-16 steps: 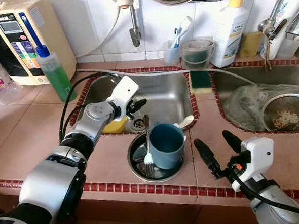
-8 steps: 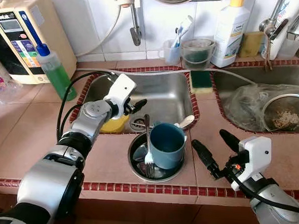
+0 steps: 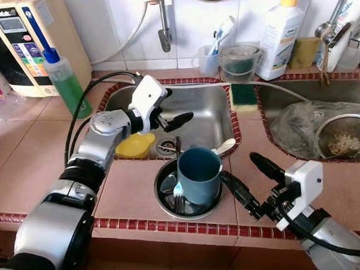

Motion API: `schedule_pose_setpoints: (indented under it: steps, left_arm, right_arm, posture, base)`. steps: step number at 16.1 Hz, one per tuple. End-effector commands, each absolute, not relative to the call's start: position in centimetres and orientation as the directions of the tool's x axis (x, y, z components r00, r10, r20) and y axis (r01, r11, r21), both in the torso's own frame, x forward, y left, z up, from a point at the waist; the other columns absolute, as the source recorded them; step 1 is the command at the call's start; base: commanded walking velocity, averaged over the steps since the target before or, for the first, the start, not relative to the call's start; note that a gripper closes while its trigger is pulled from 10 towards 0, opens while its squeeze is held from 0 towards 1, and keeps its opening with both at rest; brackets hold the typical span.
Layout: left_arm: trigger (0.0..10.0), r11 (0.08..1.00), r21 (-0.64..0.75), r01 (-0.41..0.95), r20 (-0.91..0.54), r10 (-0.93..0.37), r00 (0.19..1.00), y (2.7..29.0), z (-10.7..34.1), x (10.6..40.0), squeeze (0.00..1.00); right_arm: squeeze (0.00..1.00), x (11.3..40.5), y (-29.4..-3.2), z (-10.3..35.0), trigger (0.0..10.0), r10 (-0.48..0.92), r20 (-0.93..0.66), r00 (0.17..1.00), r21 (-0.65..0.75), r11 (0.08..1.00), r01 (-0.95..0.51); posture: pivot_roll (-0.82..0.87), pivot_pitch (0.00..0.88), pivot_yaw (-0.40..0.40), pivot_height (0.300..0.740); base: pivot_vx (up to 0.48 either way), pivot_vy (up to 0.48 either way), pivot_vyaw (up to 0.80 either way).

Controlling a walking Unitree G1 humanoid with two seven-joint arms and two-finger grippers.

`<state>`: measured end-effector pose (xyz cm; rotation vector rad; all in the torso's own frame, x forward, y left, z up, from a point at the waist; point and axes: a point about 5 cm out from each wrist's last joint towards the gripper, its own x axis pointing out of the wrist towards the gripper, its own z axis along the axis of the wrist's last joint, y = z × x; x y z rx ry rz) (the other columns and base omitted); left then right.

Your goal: Kitchen organization

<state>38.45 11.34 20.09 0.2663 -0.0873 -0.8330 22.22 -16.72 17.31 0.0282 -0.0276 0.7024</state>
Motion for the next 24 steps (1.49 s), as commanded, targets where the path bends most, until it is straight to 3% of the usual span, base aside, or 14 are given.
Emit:
schedule_pose_setpoints:
  steps: [1, 2, 3, 9, 15, 17, 20, 22, 24]
  left_arm:
    - [10.0, 0.658, 0.262, 0.706, -0.016, -0.728, 0.685, 12.7, 20.7, 38.2, 0.97]
    - [10.0, 0.663, 0.26, 0.702, -0.012, -0.724, 0.689, 12.9, 20.9, 38.2, 0.86]
    - [10.0, 0.66, 0.27, 0.701, -0.01, -0.726, 0.688, 13.1, 21.0, 37.9, 0.0]
    - [10.0, 0.648, 0.29, 0.704, -0.011, -0.733, 0.68, 13.3, 21.6, 37.2, 0.0]
    - [10.0, 0.632, 0.289, 0.719, -0.002, -0.751, 0.66, 13.0, 21.8, 35.1, 0.0]
    - [10.0, 0.663, 0.263, 0.701, 0.006, -0.728, 0.685, 12.9, 21.4, 34.2, 0.0]
    - [10.0, 0.732, 0.237, 0.639, 0.045, -0.665, 0.745, 12.3, 21.3, 33.2, 0.0]
    - [10.0, 0.708, 0.257, 0.658, 0.053, -0.69, 0.722, 11.9, 21.2, 32.2, 0.0]
    - [10.0, 0.663, 0.282, 0.694, 0.055, -0.733, 0.678, 11.6, 21.2, 30.9, 0.0]
  right_arm:
    - [0.0, 21.9, -16.2, 18.7, 10.0, 0.705, 0.078, 0.705, 0.02, 0.706, -0.708]
    - [0.0, 21.9, -16.3, 18.9, 10.0, 0.711, 0.087, 0.698, 0.023, 0.699, -0.715]
    - [0.0, 21.9, -16.3, 19.1, 10.0, 0.717, 0.091, 0.691, 0.025, 0.692, -0.722]
    - [0.0, 22.2, -16.8, 20.5, 10.0, 0.747, 0.099, 0.657, -0.004, 0.66, -0.751]
    - [0.0, 24.3, -18.8, 23.5, 10.0, 0.754, 0.07, 0.653, -0.145, 0.655, -0.741]
    - [0.0, 25.4, -19.2, 24.0, 10.0, 0.722, 0.076, 0.688, -0.186, 0.688, -0.702]
    - [0.0, 26.6, -20.5, 25.3, 10.0, 0.716, 0.02, 0.697, -0.319, 0.666, -0.674]
    - [0.0, 27.1, -21.3, 25.6, 10.0, 0.711, 0.004, 0.703, -0.299, 0.672, -0.677]
    - [0.0, 27.8, -21.5, 25.5, 10.0, 0.7, 0.038, 0.714, -0.177, 0.708, -0.684]
  posture:
    - [-0.29, 0.07, 0.132, 0.74]
    - [-0.29, 0.071, 0.128, 0.74]
    - [-0.29, 0.07, 0.124, 0.74]
    - [-0.29, 0.066, 0.117, 0.74]
    - [-0.29, 0.048, 0.092, 0.74]
    - [-0.28, 0.044, 0.082, 0.74]
    - [-0.29, 0.037, 0.069, 0.74]
    - [-0.29, 0.033, 0.058, 0.74]
    - [-0.28, 0.029, 0.044, 0.74]
  base:
    - [0.0, 0.0, 0.0]
    - [0.0, 0.0, 0.0]
    - [0.0, 0.0, 0.0]
    - [0.0, 0.0, 0.0]
    - [0.0, 0.0, 0.0]
    - [0.0, 0.0, 0.0]
    - [0.0, 0.0, 0.0]
    - [0.0, 0.0, 0.0]
    - [0.0, 0.0, 0.0]
